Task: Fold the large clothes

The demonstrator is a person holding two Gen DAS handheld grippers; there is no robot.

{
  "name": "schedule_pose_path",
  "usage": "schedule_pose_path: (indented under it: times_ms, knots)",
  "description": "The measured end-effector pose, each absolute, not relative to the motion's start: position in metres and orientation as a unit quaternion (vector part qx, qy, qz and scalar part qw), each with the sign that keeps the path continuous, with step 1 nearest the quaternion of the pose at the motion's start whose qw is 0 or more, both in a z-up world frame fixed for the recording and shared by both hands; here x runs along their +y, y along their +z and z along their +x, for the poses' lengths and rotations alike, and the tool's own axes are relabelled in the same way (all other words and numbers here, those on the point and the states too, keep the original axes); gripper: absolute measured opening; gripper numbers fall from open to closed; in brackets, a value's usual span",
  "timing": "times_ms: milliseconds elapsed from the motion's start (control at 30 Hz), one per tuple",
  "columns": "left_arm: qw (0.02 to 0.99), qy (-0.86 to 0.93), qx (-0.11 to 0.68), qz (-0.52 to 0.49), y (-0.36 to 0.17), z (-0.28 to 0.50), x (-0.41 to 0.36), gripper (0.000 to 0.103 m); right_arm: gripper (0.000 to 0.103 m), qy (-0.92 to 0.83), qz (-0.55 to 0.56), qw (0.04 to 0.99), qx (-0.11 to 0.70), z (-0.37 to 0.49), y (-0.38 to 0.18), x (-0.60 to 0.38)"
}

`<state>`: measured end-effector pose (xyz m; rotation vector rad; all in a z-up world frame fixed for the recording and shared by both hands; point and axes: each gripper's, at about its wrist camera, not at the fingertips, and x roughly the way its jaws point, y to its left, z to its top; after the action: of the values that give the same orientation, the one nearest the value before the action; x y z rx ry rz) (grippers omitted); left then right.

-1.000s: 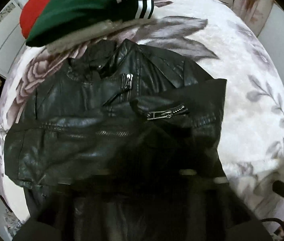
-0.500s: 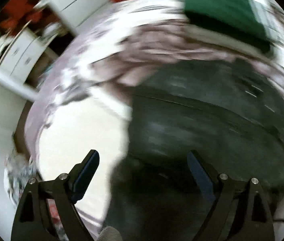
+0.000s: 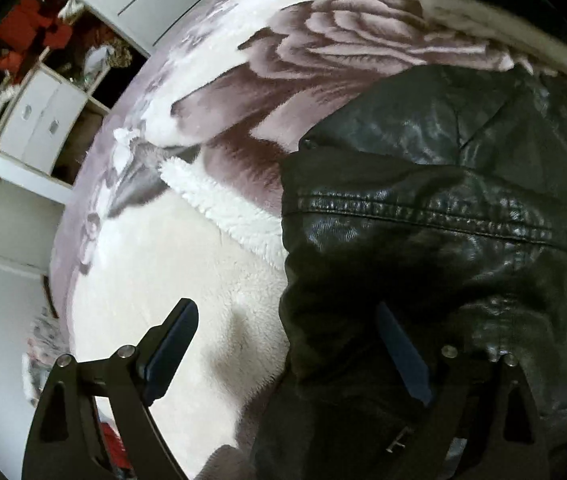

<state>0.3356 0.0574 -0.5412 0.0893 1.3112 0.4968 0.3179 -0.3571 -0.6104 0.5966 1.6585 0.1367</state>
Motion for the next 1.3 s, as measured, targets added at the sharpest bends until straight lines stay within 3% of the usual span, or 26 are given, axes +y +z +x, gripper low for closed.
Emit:
schedule_pose_path:
  times_ms: [67, 267, 500, 600, 667, 733, 867, 1067, 1300]
  knots:
    - [0.767, 0.221, 0.602, 0.026, -0.535, 0.335, 0.062, 0.091, 0.008, 0.056, 0.266, 0.65, 0.71, 0.315, -0.601, -0.36]
    - [0.792, 0.193, 0.578, 0.015, -0.512, 0.334, 0.063, 0.096, 0.006, 0.018, 0.25, 0.708, 0.66, 0.312, -0.563, -0.378]
    - [0.776, 0.173, 0.607, -0.003, -0.549, 0.345, 0.075, 0.101, 0.009, -0.005, 0.293, 0.636, 0.714, 0.316, -0.616, -0.392]
    - [0.786, 0.165, 0.596, 0.0, -0.534, 0.338, 0.073, 0.101, 0.025, -0.013, 0.339, 0.627, 0.701, 0.311, -0.597, -0.416]
    - [0.792, 0.167, 0.587, 0.01, -0.523, 0.326, 0.067, 0.101, 0.064, -0.022, 0.341, 0.634, 0.693, 0.303, -0.581, -0.431]
    - [0.798, 0.165, 0.58, 0.025, -0.514, 0.312, 0.055, 0.101, 0.074, -0.019, 0.358, 0.628, 0.69, 0.292, -0.57, -0.451]
    - [0.791, 0.165, 0.589, 0.035, -0.501, 0.278, 0.022, 0.101, 0.075, 0.009, 0.38, 0.609, 0.697, 0.288, -0.574, -0.483]
    - [0.755, 0.209, 0.617, 0.075, -0.516, 0.22, -0.059, 0.101, 0.075, 0.066, 0.409, 0.572, 0.708, 0.343, -0.628, -0.513]
    - [0.714, 0.199, 0.671, 0.024, -0.534, 0.187, -0.159, 0.101, 0.075, 0.144, 0.395, 0.535, 0.733, 0.407, -0.671, -0.511]
